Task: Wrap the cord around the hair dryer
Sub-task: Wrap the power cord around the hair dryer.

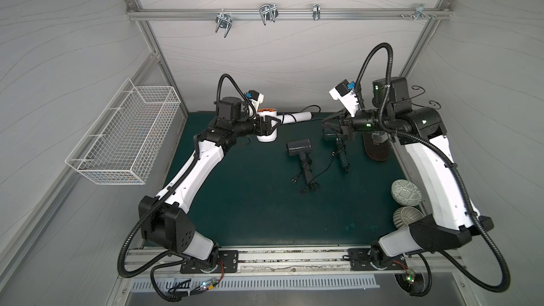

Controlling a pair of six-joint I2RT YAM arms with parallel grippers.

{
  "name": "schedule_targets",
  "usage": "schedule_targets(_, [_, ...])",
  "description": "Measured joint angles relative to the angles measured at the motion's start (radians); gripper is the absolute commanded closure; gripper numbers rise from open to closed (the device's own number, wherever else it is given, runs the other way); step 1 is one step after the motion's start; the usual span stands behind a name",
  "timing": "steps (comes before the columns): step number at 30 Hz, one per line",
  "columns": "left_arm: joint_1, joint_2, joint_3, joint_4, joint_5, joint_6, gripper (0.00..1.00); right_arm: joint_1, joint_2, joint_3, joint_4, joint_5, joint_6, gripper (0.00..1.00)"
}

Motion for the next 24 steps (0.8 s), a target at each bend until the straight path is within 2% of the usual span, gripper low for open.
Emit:
schedule_targets(9, [-0.021, -0.059, -0.018, -0.159, 0.002, 0.096, 1.00, 0.005, 0.035, 0.069, -0.055, 0.166, -0.086, 1.00])
schedule_targets(16, [-0.138, -0.056, -0.006, -0.333, 0.147, 0.187, 1.00, 0.002, 0.064, 0.092, -0.046, 0.335, -0.142, 1.00])
schedule_targets(20, [-0.218, -0.043, 0.048, -0.397, 0.266, 0.220, 1.00, -0.070, 0.097, 0.066, -0.036, 0.294, -0.149, 1.00])
schedule_targets(24, [-0.243, -0.043, 0.106, -0.387, 0.328, 0.208, 1.00, -0.143, 0.137, 0.012, -0.017, 0.164, -0.137, 1.00])
